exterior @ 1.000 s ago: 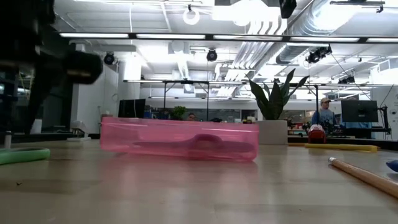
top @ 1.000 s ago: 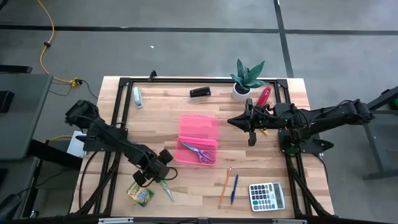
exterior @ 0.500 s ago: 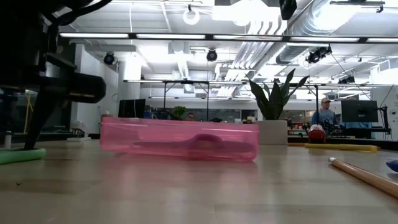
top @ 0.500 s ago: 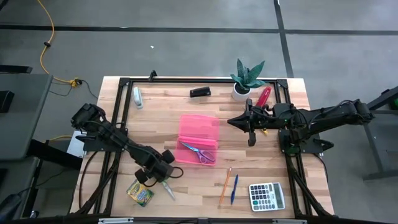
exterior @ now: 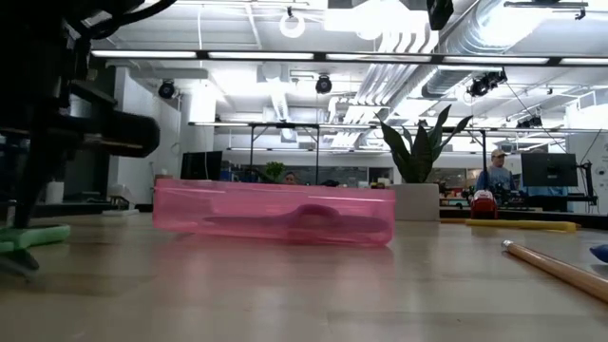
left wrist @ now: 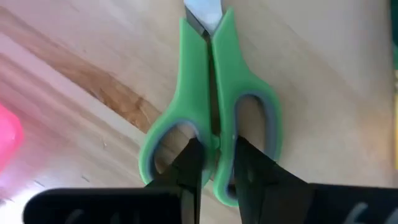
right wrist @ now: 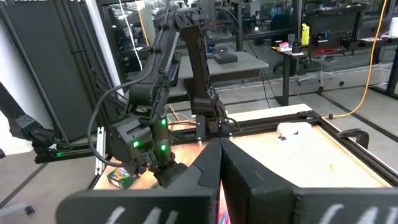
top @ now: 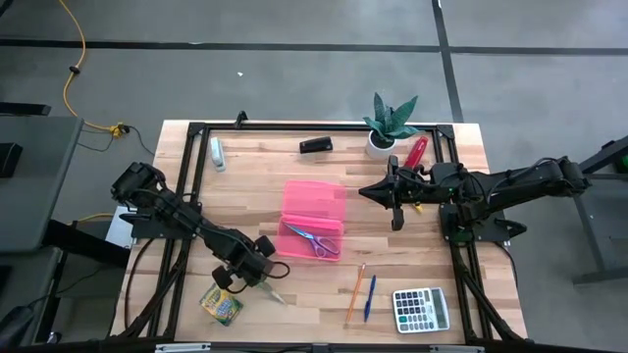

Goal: Pick & place school supplies into a supply box
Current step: Put the green scissors into the pink supply box

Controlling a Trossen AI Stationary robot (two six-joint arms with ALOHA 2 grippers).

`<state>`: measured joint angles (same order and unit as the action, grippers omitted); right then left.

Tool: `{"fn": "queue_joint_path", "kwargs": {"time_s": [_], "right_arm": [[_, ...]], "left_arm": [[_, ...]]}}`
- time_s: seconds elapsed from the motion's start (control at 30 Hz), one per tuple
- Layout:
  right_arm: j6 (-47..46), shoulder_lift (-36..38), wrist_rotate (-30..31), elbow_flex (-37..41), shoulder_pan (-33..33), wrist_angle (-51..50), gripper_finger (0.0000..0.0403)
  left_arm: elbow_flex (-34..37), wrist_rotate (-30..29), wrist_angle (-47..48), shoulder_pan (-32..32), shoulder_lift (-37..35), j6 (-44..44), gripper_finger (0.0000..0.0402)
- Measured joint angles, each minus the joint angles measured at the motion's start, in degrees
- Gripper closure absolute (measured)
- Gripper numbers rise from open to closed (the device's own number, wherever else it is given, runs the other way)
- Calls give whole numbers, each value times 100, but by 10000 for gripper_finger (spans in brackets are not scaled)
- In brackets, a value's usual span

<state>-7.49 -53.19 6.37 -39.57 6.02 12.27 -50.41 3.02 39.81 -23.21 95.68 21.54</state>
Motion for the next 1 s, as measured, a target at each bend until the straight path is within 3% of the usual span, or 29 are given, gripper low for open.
{"fn": "queue_joint_path", "kwargs": {"time_s": [0.2, 0.33, 0.47, 0.53, 0.73, 0.87, 1.0], "right_arm": [[0, 0, 0, 0, 0, 0, 403], [1, 0, -1, 0, 0, -1, 403], [44, 0, -2, 0, -2, 0, 403], [44, 0, 4, 0, 0, 2, 403], [0, 0, 90, 0, 0, 90, 403], [0, 0, 94, -2, 0, 156, 403], [0, 0, 94, -2, 0, 173, 403]], "left_arm": [[8, 182, 443, 224, -757, -879, 362], [-57, 148, 447, 435, -1676, -1691, 362], [-418, -497, 330, 685, -2568, -2198, 363], [-747, -811, 330, 887, -2857, -2174, 383], [-1713, -1460, -313, 1721, -3020, -1937, 399], [-1690, -1479, -1269, 2143, -3112, -1806, 399], [-1494, -1384, -1313, 2309, -3118, -1814, 400]]}}
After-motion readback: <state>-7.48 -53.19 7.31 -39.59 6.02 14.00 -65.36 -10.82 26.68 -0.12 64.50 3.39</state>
